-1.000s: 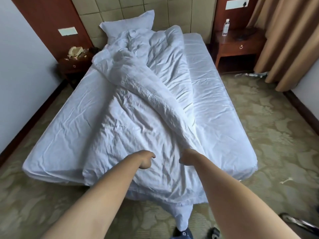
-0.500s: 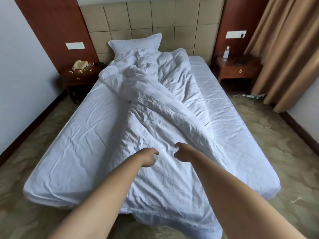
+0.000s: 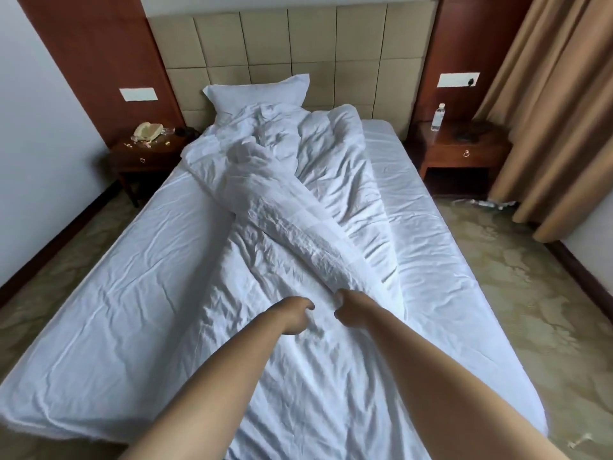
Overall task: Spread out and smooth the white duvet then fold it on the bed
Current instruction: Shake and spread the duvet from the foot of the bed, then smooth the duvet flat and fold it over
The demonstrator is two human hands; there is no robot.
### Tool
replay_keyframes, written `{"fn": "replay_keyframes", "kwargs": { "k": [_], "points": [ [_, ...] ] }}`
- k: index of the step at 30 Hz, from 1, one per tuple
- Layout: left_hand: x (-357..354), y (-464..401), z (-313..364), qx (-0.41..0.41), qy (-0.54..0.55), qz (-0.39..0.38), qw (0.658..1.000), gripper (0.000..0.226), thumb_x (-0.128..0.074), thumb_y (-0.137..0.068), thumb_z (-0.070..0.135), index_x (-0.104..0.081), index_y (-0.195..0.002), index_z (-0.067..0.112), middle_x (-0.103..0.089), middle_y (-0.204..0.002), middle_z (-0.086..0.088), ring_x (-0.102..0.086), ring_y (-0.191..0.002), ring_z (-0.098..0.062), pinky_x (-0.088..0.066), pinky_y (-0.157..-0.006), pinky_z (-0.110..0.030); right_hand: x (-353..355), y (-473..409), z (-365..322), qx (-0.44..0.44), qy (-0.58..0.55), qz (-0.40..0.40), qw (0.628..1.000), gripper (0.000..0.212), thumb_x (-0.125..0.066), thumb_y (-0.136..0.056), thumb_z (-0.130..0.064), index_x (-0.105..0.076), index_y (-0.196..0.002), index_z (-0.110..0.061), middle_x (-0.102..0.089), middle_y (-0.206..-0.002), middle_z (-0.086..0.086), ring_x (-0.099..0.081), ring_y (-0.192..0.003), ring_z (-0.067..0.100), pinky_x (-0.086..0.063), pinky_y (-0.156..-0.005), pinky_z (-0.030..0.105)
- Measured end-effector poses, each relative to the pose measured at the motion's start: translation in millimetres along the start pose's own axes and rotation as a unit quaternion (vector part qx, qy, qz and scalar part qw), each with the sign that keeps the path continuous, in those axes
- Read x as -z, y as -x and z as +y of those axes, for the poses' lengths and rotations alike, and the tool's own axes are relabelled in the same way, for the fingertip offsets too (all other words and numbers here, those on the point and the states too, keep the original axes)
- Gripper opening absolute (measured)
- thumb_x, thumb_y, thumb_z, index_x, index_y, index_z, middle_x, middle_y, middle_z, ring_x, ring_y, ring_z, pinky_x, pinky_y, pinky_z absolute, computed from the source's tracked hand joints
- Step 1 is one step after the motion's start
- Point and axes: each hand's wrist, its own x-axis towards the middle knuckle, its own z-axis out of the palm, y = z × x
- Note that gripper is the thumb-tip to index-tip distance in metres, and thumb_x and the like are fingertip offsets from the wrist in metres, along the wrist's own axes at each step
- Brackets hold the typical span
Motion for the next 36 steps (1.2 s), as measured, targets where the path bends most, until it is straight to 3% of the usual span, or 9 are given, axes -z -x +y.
{"fn": "replay_keyframes", "kwargs": {
  "k": [6, 12, 16, 19, 23, 27, 33, 36],
  "points": [
    [25.3, -4.6, -11.1, 0.081, 0.024, 0.024, 0.996, 0.051, -0.032, -0.096, 0.010, -0.037, -0.145, 0.024, -0.031, -0.153, -0.003, -0.039, -0.134, -0.024, -0.037, -0.106, -0.029, 24.8, -36.0, -24.4, 0.071, 0.018, -0.032, 0.997, 0.054, -0.045, -0.092, -0.020, -0.035, -0.145, -0.024, -0.039, -0.148, 0.007, -0.041, -0.133, 0.024, -0.036, -0.104, 0.028],
    [55.5, 22.7, -72.3, 0.138, 0.004, 0.080, 0.987, 0.051, -0.041, -0.095, 0.017, -0.037, -0.145, 0.028, -0.035, -0.151, -0.002, -0.043, -0.131, -0.022, -0.040, -0.102, -0.027, 10.3, -37.1, -92.0, 0.142, 0.028, -0.047, 0.988, 0.051, -0.046, -0.091, -0.019, -0.039, -0.142, -0.021, -0.045, -0.141, 0.010, -0.047, -0.126, 0.025, -0.039, -0.098, 0.029],
    [76.3, 65.3, -145.4, 0.154, -0.011, 0.101, 0.983, 0.047, -0.048, -0.091, 0.018, -0.046, -0.138, 0.027, -0.043, -0.145, -0.004, -0.046, -0.128, -0.023, -0.041, -0.102, -0.029, -14.8, -22.9, -161.4, 0.185, 0.049, -0.045, 0.980, 0.055, -0.050, -0.093, -0.024, -0.034, -0.145, -0.021, -0.043, -0.143, 0.010, -0.046, -0.127, 0.026, -0.039, -0.099, 0.029],
    [92.2, 102.1, -213.5, 0.157, -0.018, 0.128, 0.979, 0.048, -0.045, -0.091, 0.017, -0.045, -0.138, 0.027, -0.042, -0.146, -0.002, -0.045, -0.129, -0.022, -0.040, -0.103, -0.030, -37.5, -7.1, -225.9, 0.224, 0.056, -0.038, 0.972, 0.061, -0.058, -0.092, -0.032, -0.033, -0.145, -0.016, -0.049, -0.139, 0.014, -0.050, -0.123, 0.028, -0.040, -0.088, 0.025],
    [120.2, 151.5, -302.4, 0.143, -0.033, 0.154, 0.977, 0.049, -0.046, -0.092, 0.020, -0.043, -0.140, 0.029, -0.040, -0.147, 0.000, -0.043, -0.132, -0.020, -0.038, -0.102, -0.027, -69.5, 12.6, -316.7, 0.237, 0.095, -0.012, 0.967, 0.068, -0.060, -0.089, -0.039, -0.031, -0.146, -0.017, -0.043, -0.145, 0.011, -0.045, -0.130, 0.028, -0.038, -0.101, 0.029],
    [153.8, 184.6, -380.3, 0.125, -0.034, 0.172, 0.977, 0.047, -0.047, -0.092, 0.022, -0.044, -0.138, 0.030, -0.042, -0.145, -0.001, -0.045, -0.128, -0.020, -0.040, -0.103, -0.029, -94.4, 21.7, -396.6, 0.241, 0.119, 0.013, 0.963, 0.062, -0.056, -0.091, -0.042, -0.034, -0.144, -0.021, -0.044, -0.144, 0.009, -0.045, -0.129, 0.027, -0.040, -0.100, 0.031],
    [216.7, 184.0, -484.7, 0.110, -0.034, 0.191, 0.975, 0.047, -0.046, -0.094, 0.021, -0.043, -0.141, 0.027, -0.042, -0.144, -0.001, -0.046, -0.127, -0.020, -0.041, -0.100, -0.027, -118.1, -16.0, -499.4, 0.242, 0.192, 0.042, 0.950, 0.059, -0.052, -0.091, -0.044, -0.033, -0.144, -0.026, -0.042, -0.144, 0.002, -0.043, -0.130, 0.024, -0.039, -0.102, 0.033],
    [250.4, 164.0, -533.7, 0.104, -0.047, 0.195, 0.974, 0.046, -0.046, -0.092, 0.021, -0.047, -0.137, 0.030, -0.047, -0.136, 0.000, -0.051, -0.117, -0.022, -0.046, -0.093, -0.031, -129.3, -57.2, -552.2, 0.241, 0.219, 0.041, 0.945, 0.058, -0.051, -0.092, -0.040, -0.032, -0.145, -0.026, -0.041, -0.143, 0.002, -0.042, -0.131, 0.023, -0.039, -0.103, 0.034]
  ]
}}
